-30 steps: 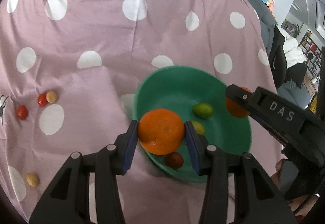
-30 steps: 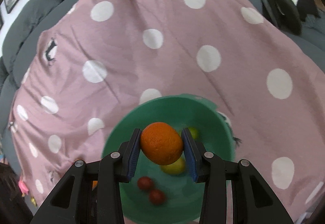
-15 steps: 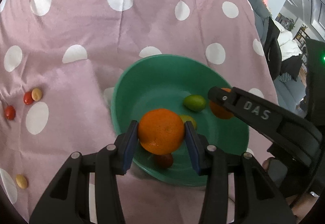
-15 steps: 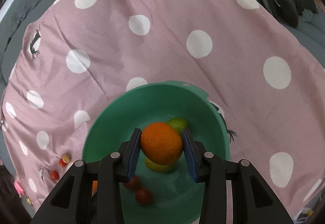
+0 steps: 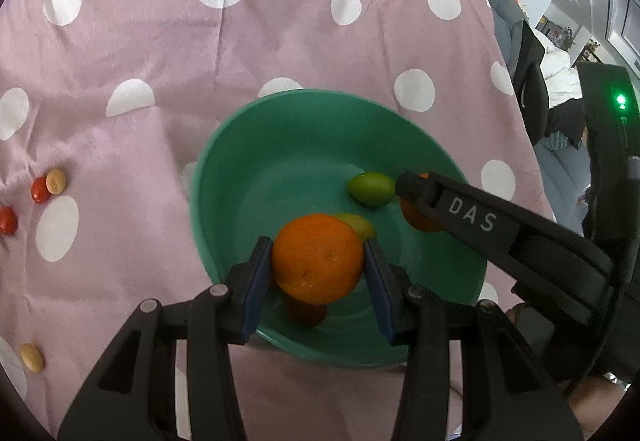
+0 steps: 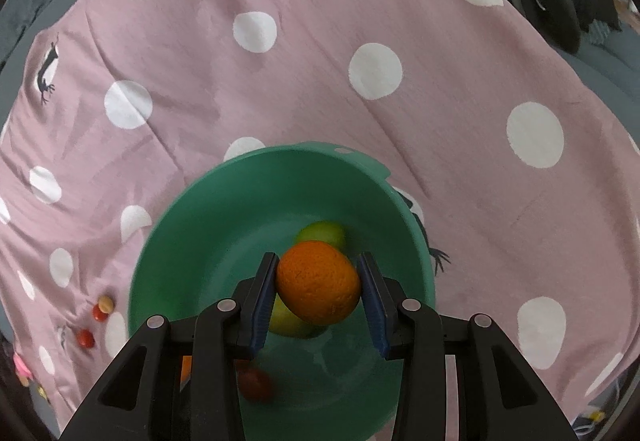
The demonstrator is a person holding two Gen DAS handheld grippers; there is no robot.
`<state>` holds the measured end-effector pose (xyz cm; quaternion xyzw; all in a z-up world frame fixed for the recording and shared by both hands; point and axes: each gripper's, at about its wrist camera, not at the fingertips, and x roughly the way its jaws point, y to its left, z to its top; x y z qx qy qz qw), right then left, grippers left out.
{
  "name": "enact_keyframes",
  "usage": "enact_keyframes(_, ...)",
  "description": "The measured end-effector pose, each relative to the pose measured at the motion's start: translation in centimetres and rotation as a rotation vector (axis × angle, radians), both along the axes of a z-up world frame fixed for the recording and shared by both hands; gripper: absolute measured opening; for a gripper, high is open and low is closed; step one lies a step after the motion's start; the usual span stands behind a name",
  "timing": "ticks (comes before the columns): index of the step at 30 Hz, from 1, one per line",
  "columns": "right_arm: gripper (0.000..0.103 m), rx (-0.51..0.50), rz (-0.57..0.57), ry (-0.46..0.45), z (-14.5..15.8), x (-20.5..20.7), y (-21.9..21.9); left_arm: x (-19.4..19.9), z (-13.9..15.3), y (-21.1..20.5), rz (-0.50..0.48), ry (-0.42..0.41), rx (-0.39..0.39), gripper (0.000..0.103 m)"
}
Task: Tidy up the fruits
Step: 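Open both grippers to drop the oranges into the green bowl, then move both tools back toward the small yellow fruits beside the cherry tomatoes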
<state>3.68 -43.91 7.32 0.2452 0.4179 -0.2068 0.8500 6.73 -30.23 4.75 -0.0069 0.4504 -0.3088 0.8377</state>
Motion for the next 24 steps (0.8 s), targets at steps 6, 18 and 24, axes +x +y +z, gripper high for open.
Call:
enact_keyframes(6, 0.042, 0.0, -0.002, 0.004, -0.1, 0.0, -0.2, 0.1, -0.2, -0.1, 0.0, 0.003, -0.002, 0.047)
enact_keyframes(18, 0.054, -0.024, 0.007, -0.005, 0.7, -0.2, -0.1, 0.0, 2.1, 2.0, 0.016, 0.017, -0.082, 0.061)
enact_keyframes(24, 0.054, -0.059, 0.024, -0.033, 2.1, -0.4, 0.6, 0.1, 4.1, 6.3, 0.107, -0.016, -0.092, 0.065)
